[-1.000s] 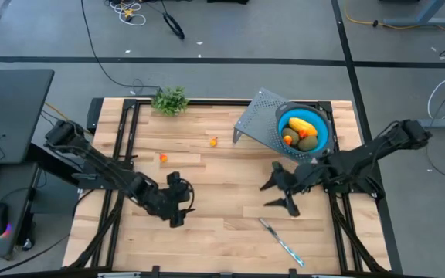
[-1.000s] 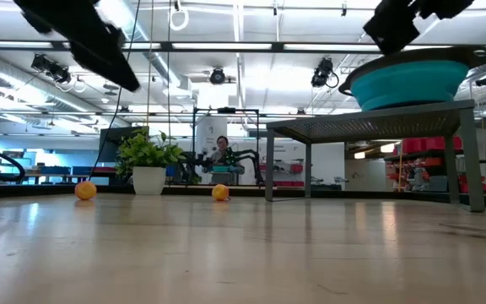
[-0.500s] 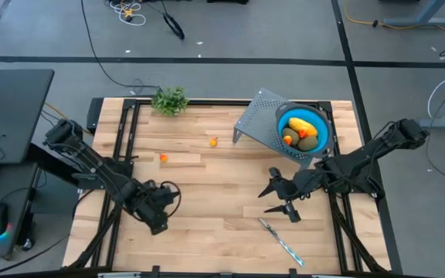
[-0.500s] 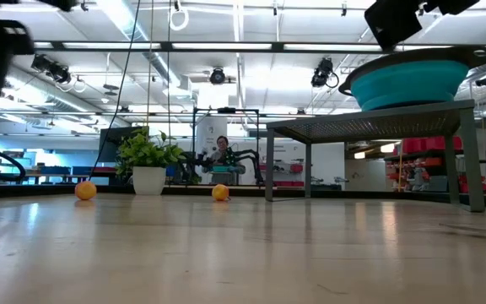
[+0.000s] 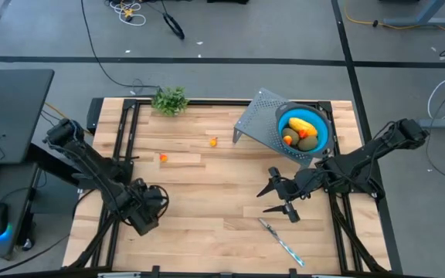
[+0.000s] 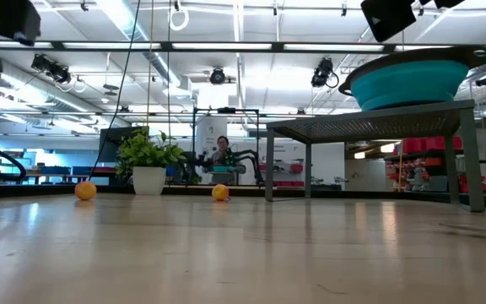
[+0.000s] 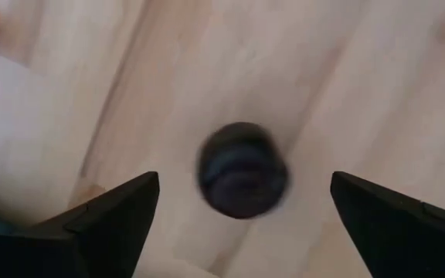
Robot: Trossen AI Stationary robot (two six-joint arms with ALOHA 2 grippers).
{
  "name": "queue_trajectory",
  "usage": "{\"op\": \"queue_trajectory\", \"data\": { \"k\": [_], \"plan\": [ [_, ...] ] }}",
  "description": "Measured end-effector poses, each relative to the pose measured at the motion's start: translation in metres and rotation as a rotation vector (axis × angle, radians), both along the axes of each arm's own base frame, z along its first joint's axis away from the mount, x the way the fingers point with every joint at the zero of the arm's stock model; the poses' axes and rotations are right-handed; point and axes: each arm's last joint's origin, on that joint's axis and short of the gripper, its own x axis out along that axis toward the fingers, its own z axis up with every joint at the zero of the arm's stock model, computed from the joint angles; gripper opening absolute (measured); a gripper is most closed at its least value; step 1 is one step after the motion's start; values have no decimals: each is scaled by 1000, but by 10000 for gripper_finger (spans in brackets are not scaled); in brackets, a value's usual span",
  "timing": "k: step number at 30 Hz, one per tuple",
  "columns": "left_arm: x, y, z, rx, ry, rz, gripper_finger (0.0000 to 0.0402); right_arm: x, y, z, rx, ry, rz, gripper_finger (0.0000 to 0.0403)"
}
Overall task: Pick & Place Fruit
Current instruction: Put the plum into the strainer bowl on the shelf
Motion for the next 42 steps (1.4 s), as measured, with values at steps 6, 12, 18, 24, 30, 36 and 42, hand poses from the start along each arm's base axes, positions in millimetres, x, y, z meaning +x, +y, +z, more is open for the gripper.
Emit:
{"op": "queue_trajectory", "data": {
  "k": [6,12,18,24,30,36,42],
  "plan": [
    [-2,1,-14,-10,-25,18,398,0,0,0,0,-4,-7,259],
    [-6,6,-36,-31,-31,43,399,0,0,0,-3,-5,-17,259],
    [-17,16,-58,-34,24,101,396,0,-1,0,-9,-8,-31,259],
    [-17,17,-58,-18,9,98,396,1,-1,2,-7,-22,-57,259],
    [-16,18,-58,20,-33,95,365,1,-1,2,-8,-24,-60,259],
    [-16,18,-58,14,-24,96,292,1,-1,1,-9,-21,-59,259],
    [-17,17,-58,-9,-3,98,263,1,-1,1,-9,-21,-59,259]
  ]
}}
